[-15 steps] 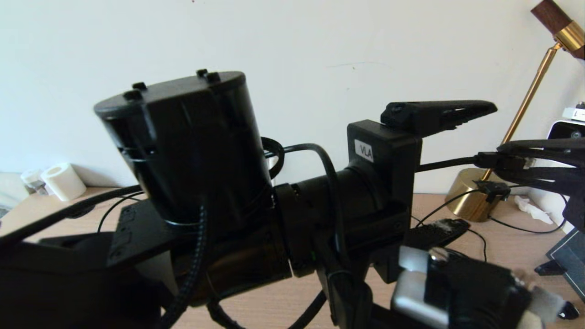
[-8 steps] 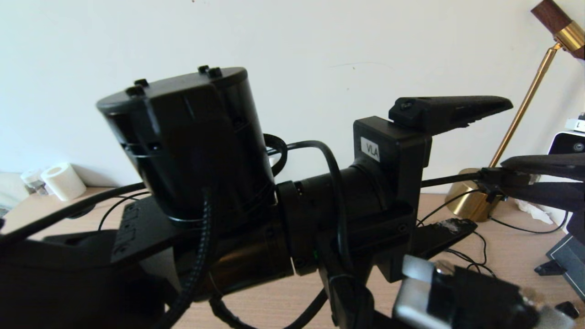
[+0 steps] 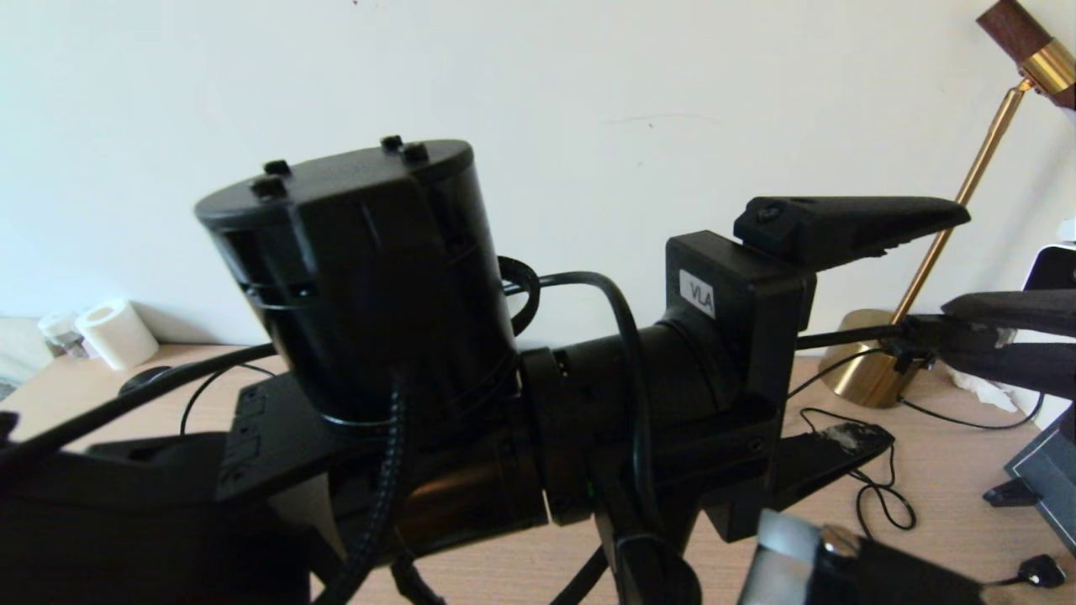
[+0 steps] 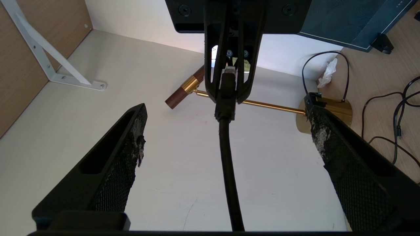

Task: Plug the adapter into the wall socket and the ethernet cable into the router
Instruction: Hand it to the other hand

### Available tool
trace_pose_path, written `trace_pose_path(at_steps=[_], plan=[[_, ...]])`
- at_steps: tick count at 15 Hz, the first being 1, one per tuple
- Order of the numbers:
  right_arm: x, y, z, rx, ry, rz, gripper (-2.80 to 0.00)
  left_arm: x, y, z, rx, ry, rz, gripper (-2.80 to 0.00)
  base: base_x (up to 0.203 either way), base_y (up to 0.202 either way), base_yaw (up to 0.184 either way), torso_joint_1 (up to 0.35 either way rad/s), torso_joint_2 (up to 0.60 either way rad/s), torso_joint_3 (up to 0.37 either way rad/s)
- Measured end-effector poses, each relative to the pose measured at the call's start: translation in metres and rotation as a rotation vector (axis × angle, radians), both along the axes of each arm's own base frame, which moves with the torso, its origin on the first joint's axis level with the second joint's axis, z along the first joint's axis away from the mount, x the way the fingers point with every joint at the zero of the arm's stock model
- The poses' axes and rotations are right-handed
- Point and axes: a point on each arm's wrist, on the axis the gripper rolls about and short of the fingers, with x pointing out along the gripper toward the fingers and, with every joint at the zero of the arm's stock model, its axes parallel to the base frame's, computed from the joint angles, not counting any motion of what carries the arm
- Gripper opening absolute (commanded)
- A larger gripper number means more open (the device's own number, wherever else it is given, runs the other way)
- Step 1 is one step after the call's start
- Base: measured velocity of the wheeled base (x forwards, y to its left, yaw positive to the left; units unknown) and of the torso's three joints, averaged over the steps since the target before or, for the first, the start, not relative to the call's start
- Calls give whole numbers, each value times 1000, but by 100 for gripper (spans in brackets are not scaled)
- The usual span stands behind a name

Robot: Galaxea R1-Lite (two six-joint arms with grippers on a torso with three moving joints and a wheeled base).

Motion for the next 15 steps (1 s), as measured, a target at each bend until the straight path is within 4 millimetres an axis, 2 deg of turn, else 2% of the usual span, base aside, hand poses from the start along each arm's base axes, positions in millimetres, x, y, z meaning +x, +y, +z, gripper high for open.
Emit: trace_pose_path(at_steps=[15], plan=[[-5,2,-11,-21,-12,26,-280,-4,-2,-7,25,22,-39,0,0,0,0,0,0,0]])
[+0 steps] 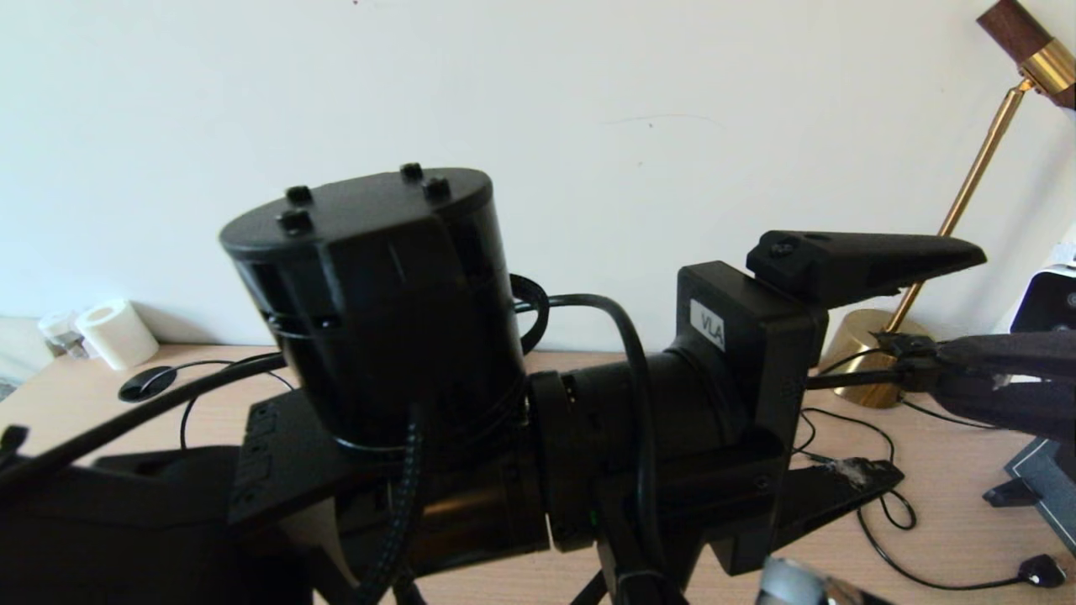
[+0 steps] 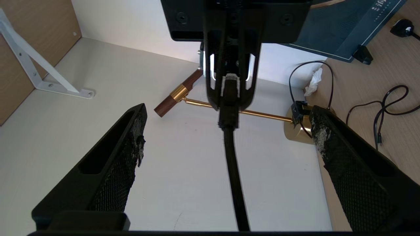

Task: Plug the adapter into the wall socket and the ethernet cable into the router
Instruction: Hand it to the other hand

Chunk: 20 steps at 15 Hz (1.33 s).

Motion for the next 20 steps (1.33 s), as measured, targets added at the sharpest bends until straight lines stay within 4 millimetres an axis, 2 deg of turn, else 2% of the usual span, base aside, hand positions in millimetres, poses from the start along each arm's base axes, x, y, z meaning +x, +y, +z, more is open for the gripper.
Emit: trace_pose_path(at_steps=[7,8,20], plan=[[-1,3,-1,-2,2,24,-280,-4,-4,-2,5,3,-18,0,0,0,0,0,0,0],[-1,3,-1,-2,2,24,-280,-4,-5,-3,7,5,-19,-280,0,0,0,0,0,0],[-4,3,-5,-2,-3,24,-280,-6,-3,-6,17,19,-24,-280,0,0,0,0,0,0]])
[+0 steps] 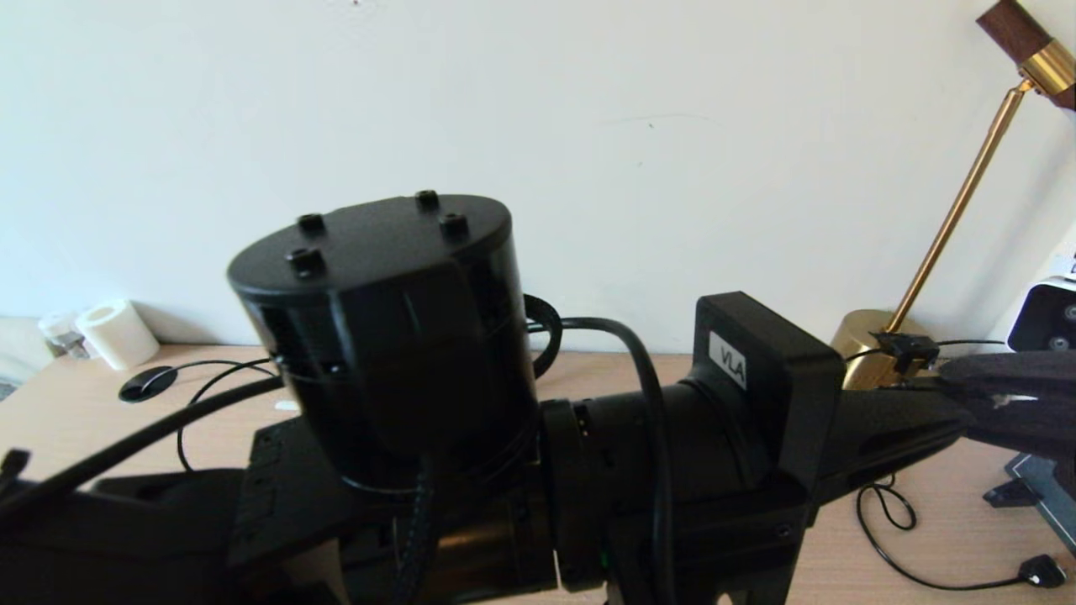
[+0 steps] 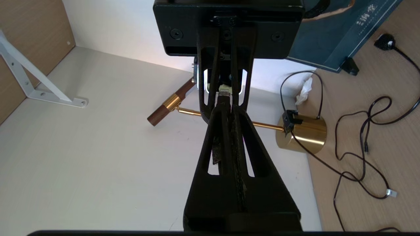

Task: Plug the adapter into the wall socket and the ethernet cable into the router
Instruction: Hand it to the other hand, then align cable and router interface

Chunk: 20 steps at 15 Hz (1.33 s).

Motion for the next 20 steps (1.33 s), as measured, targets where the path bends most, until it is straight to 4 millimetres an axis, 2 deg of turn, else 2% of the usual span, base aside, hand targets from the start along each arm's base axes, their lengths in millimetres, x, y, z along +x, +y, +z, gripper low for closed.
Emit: trace_pose_path(at_steps=[5,6,12,15,17,20], plan=[[0,0,0,1,-2,1,-280,-1,1,1,-3,2,1,-280,0,0,0,0,0,0],[0,0,0,1,-2,1,0,-1,1,1,-4,2,1,-280,0,0,0,0,0,0],[-3,-1,1,3,-16,-4,0,-3,6,-1,3,15,2,-280,0,0,0,0,0,0],[-6,-2,1,5,-19,-11,0,-3,18,-4,9,52,20,-280,0,0,0,0,0,0],[-6,-2,-1,2,-12,-14,0,1,34,-16,42,110,63,-280,0,0,0,0,0,0],[9,2,-14,-53,-41,-51,0,19,76,-46,101,266,252,-280,0,0,0,0,0,0]])
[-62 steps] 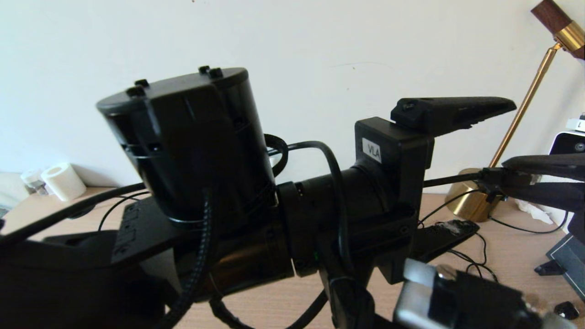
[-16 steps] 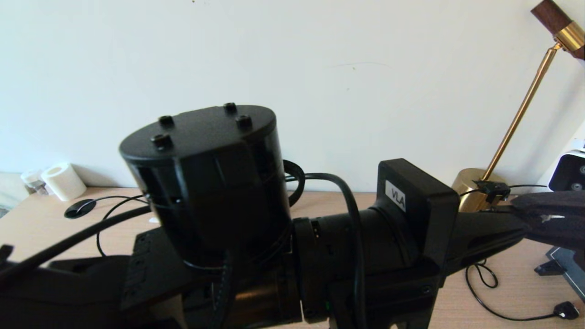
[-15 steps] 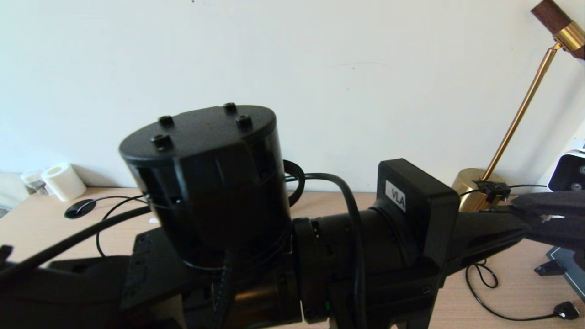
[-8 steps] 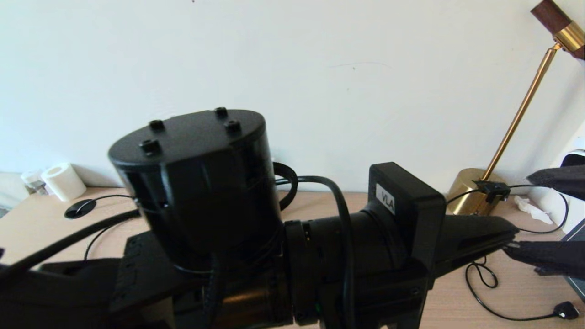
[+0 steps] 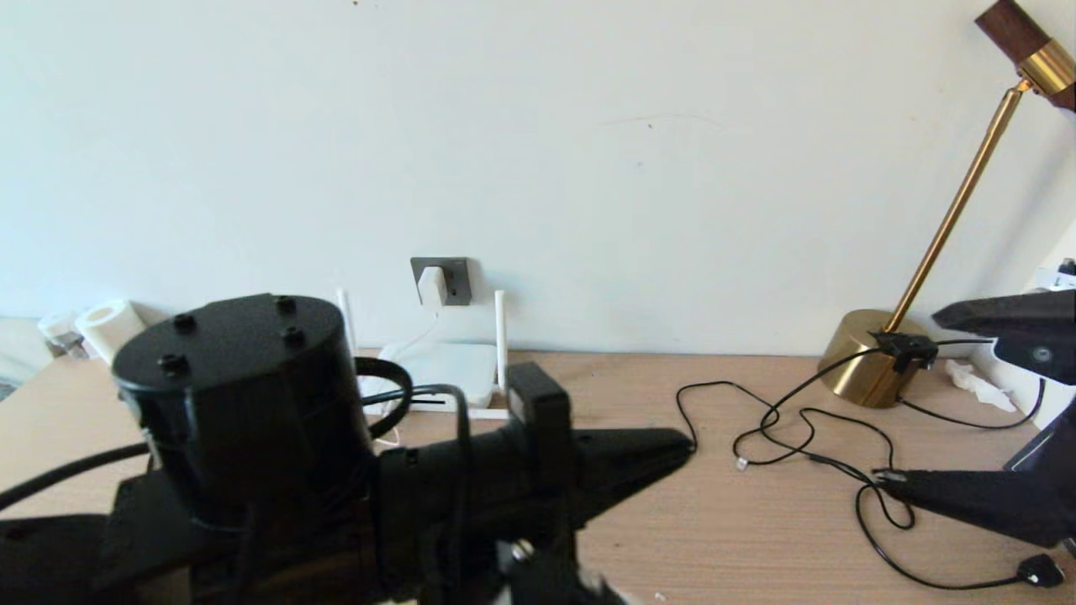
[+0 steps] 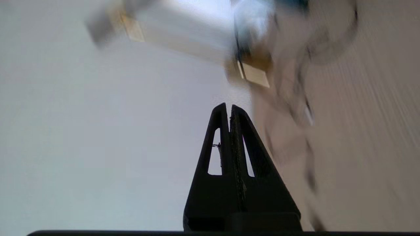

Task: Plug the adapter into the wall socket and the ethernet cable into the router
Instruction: Align cable and router interface

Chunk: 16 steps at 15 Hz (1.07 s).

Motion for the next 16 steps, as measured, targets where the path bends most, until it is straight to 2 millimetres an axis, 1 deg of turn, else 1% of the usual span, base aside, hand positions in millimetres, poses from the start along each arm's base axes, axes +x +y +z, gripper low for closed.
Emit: trace_pose_path(at_steps=[2,3,4,5,6,7,8,10,12,13,15,16], plan=[[15,3,-13,-101,-100,-94,0,12,31,-18,13,170,163,-280,0,0,0,0,0,0],[17,2,-19,-165,-162,-156,0,18,45,-26,22,263,239,-280,0,0,0,0,0,0],[14,0,-23,-216,-224,-206,-280,24,59,-34,40,351,314,-280,0,0,0,0,0,0],[7,-3,-24,-256,-288,-248,-280,30,72,-43,73,440,387,-280,0,0,0,0,0,0],[-5,-7,-24,-285,-351,-286,-280,34,83,-53,121,537,450,-280,0,0,0,0,0,0],[-18,-12,-22,-299,-401,-311,-280,38,89,-61,165,610,491,-280,0,0,0,0,0,0],[-36,-18,-21,-314,-453,-330,-280,44,91,-69,206,669,520,-280,0,0,0,0,0,0],[-74,-31,-23,-383,-581,-372,-280,66,85,-76,232,716,547,-280,0,0,0,0,0,0],[-113,-46,-33,-545,-735,-474,-280,92,74,-83,244,738,560,-280,0,0,0,0,0,0],[-129,-53,-39,-655,-796,-544,-280,104,67,-88,256,751,562,-280,0,0,0,0,0,0],[-153,-64,-59,-914,-867,-688,-280,133,53,-98,269,765,567,-280,0,0,0,0,0,0],[-157,-66,-69,-1007,-889,-714,-280,144,47,-102,274,770,569,-280,0,0,0,0,0,0]])
